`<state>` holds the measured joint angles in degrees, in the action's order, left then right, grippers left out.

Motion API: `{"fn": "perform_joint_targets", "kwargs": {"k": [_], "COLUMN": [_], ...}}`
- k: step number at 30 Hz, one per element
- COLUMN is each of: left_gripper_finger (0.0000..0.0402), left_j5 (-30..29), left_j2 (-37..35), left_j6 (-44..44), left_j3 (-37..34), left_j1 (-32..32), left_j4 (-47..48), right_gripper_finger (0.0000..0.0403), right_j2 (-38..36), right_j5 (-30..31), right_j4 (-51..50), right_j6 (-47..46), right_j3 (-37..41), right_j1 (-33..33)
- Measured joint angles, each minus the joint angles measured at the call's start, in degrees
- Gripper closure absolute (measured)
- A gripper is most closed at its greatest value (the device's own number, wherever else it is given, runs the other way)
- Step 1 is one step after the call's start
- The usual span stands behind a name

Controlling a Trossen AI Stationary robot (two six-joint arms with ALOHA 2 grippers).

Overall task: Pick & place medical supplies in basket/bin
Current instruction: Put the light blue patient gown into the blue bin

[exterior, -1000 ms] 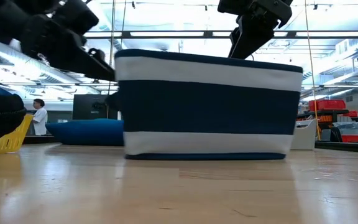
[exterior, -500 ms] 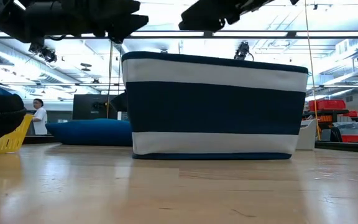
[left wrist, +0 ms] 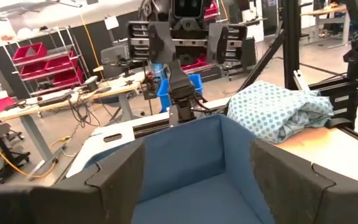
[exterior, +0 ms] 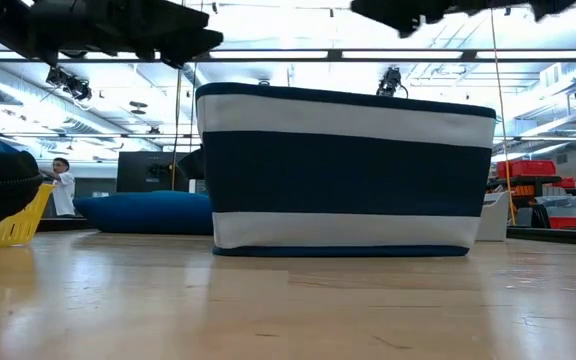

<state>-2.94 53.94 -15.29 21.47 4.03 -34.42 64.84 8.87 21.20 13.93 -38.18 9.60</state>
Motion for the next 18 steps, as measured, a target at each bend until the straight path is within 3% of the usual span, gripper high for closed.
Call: {"fn": "perform_joint_targets", "kwargs": {"k": [9, 18], "left_gripper_finger": [0.0116, 0.0116], "left_j5": [-2.1, -4.5], "left_j2": [-8.5, -16.0], "left_j6": [-0.7, -1.9], "left_j3": [0.0, 0.0], "left_j1": [0.0, 0.1], "left_j4": [4.8, 12.2], "right_gripper_finger": [0.0172, 0.0172], "right_j2": [-11.1, -12.5], "right_j5": [0.0, 0.0], "right_j4": [15.4, 18.0], "right_j6": [-0.1, -0.1], "right_j3": [16.6, 19.9], "right_j1": [0.6, 0.6]}}
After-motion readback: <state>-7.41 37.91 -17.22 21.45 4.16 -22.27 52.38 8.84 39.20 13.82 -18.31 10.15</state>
